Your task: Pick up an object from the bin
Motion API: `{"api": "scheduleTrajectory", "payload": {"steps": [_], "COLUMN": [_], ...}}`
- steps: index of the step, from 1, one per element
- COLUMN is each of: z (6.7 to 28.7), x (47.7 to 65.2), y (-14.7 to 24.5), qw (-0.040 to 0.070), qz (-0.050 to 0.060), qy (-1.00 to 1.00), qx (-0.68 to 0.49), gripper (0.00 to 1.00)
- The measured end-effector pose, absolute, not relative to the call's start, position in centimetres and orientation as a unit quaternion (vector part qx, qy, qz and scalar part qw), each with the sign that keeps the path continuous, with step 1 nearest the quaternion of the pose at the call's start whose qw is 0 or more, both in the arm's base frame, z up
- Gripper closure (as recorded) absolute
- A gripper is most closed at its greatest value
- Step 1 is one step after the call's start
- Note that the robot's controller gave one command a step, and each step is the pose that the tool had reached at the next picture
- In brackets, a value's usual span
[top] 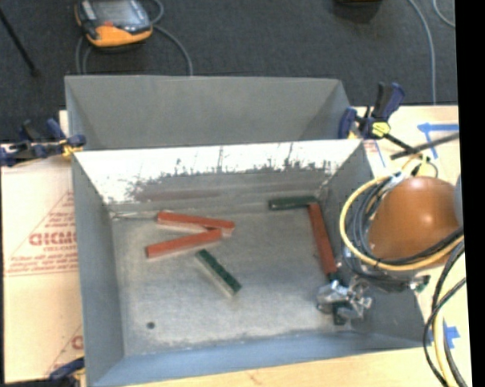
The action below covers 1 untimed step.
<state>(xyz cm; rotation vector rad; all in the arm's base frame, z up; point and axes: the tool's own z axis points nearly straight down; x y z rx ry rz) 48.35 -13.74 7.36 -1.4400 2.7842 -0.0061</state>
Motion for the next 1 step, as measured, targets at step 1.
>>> {"api": "scheduleTrajectory", "payload": {"steps": [1], "z": [25.90], "x": [50.95], "y": [-10.78], "qw": [0.005], "qz": [-0.003], "qy": [0.892], "qx": [-0.452], "gripper": [1.00]}}
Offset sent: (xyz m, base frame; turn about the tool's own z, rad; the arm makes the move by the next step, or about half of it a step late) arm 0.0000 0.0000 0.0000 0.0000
